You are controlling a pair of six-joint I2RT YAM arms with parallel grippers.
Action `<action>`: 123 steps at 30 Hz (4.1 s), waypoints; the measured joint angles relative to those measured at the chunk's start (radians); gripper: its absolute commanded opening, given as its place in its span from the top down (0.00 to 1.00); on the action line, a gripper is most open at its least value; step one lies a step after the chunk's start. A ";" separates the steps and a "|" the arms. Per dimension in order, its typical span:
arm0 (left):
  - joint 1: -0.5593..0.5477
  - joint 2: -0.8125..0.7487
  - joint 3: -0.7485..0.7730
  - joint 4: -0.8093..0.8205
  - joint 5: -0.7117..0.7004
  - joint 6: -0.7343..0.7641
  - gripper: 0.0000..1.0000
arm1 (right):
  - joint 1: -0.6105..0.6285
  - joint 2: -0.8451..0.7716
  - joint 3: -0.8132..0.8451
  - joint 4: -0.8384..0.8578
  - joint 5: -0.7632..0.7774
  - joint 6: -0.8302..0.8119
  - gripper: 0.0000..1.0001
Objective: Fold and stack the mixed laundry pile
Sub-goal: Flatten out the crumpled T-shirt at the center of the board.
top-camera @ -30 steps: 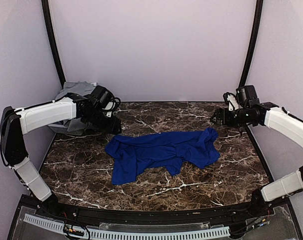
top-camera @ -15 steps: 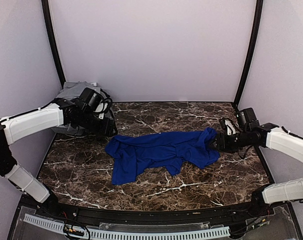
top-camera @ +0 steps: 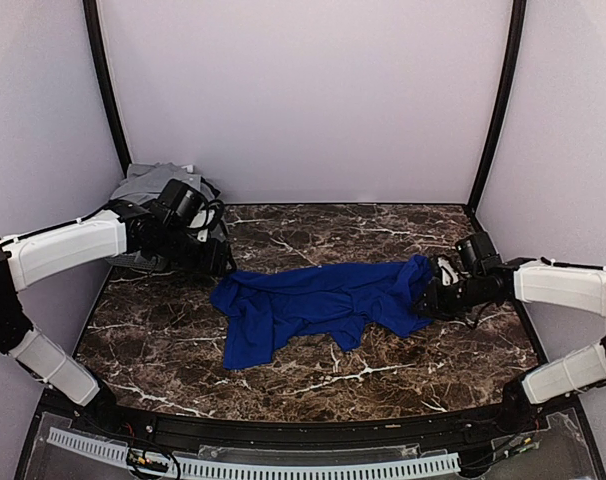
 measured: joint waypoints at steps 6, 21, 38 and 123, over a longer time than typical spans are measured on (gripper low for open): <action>0.000 0.000 -0.008 0.007 0.007 -0.001 0.30 | 0.005 -0.036 -0.076 0.034 -0.004 0.036 0.68; 0.000 0.000 -0.009 0.024 0.022 -0.011 0.30 | 0.005 0.076 -0.066 0.093 -0.004 0.053 0.65; 0.000 0.000 -0.017 0.038 0.024 -0.019 0.29 | 0.005 0.101 -0.058 0.131 -0.011 0.092 0.86; 0.092 0.266 -0.039 0.244 0.115 0.060 1.00 | -0.157 -0.231 0.182 -0.031 -0.015 0.110 1.00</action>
